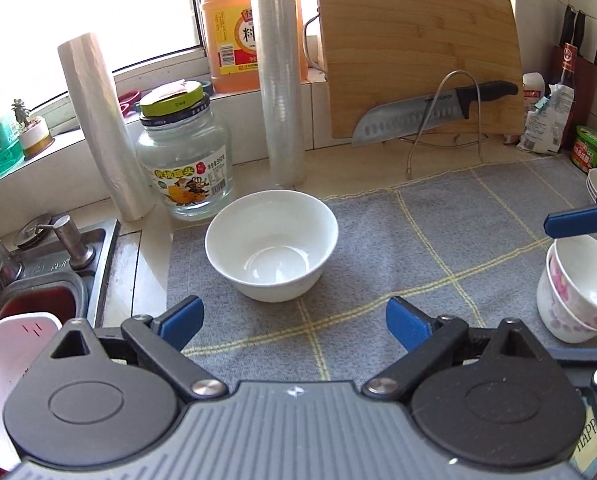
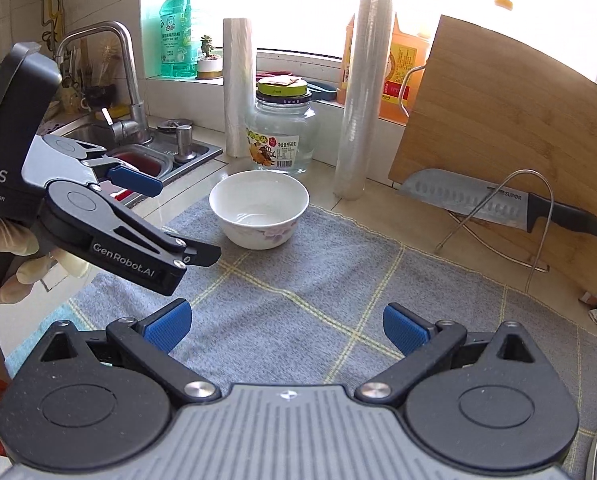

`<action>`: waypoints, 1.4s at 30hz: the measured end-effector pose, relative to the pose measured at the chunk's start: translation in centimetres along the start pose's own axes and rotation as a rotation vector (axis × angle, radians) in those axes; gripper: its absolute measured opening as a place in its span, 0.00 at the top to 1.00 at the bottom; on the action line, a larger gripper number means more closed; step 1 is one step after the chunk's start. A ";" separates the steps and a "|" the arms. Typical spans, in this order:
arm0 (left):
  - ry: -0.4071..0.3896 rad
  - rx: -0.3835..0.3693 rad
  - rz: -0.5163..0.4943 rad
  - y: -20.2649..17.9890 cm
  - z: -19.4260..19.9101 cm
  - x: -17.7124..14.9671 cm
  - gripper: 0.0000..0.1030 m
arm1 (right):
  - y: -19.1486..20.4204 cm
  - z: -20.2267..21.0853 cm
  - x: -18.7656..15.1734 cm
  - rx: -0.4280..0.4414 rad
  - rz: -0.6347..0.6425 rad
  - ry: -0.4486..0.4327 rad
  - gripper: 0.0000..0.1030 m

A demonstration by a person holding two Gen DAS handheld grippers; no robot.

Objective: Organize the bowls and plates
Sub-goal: 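Move the left tool to the white bowl beside the glass jar, then grip the rim of the white bowl with the left tool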

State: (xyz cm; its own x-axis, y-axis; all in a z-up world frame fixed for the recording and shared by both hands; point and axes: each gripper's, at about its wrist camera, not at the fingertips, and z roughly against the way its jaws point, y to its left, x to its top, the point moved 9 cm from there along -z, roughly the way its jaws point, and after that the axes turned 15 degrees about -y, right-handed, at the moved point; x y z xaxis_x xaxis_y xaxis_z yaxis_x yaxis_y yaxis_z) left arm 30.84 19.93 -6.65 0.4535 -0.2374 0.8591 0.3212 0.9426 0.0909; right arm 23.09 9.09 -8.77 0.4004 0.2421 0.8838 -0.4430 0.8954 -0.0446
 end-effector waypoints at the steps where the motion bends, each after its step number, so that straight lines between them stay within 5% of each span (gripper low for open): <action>1: 0.000 -0.005 -0.002 0.4 -0.6 0.1 0.05 | 0.5 -0.7 0.0 -0.004 -0.003 0.000 0.00; 19: 0.036 -0.114 -0.045 3.7 -8.4 1.8 0.06 | 2.0 -11.1 0.8 -0.064 -0.013 -0.013 0.00; 42: 0.083 -0.261 -0.040 3.8 -11.8 1.3 0.20 | 1.4 -15.9 0.1 -0.012 0.015 0.028 0.04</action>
State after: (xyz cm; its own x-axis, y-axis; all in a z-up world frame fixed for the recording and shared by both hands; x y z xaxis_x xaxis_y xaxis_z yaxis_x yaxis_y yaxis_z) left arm 42.43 20.43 -11.08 0.4994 -0.3020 0.8120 0.5389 0.8422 -0.0182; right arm 35.23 16.35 -16.18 0.4160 0.2655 0.8697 -0.4396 0.8960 -0.0632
